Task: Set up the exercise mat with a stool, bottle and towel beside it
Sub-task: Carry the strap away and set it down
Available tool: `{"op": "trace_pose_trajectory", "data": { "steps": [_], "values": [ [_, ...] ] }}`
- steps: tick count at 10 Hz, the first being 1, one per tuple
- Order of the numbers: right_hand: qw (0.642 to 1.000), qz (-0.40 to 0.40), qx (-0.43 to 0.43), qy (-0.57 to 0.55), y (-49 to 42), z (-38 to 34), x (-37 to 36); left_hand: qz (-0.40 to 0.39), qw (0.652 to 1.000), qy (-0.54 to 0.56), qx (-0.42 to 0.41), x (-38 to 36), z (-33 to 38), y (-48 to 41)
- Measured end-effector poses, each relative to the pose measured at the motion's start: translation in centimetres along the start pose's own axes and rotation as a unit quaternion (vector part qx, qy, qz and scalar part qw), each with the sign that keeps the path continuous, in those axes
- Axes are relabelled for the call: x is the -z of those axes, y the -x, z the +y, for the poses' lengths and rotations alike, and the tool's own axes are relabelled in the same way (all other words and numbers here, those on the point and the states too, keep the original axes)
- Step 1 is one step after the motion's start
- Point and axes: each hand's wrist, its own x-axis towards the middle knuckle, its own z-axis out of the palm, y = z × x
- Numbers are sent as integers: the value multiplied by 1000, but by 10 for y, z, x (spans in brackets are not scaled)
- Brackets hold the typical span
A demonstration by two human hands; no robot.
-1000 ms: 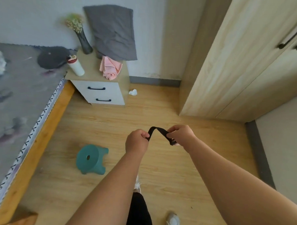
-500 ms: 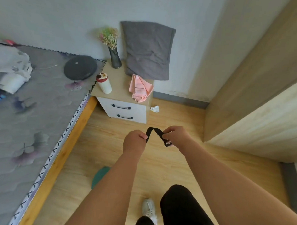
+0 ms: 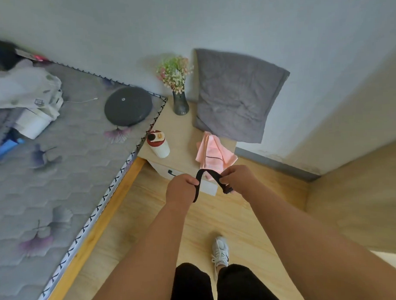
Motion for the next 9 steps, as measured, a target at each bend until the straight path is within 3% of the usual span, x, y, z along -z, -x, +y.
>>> {"op": "trace_pose_trajectory", "data": {
  "steps": [3,6,7,8,9],
  "values": [
    [999,-3,-11,-34,-93,-87,-20,-5,997,69,45,35,27,-119],
    [994,57,-67,-62,-193,-146,-45,-121,988,56,83,62,58,-260],
    [987,52,-101,-115,-222,-158,-56,-128,976,111,138,60,62,-295],
    [983,63,-120,-126,-255,-162,-64,-167,973,76,142,54,64,-331],
    [981,49,-143,-126,-287,-160,-72,-171,978,-81,85,47,65,-362]
  ]
}}
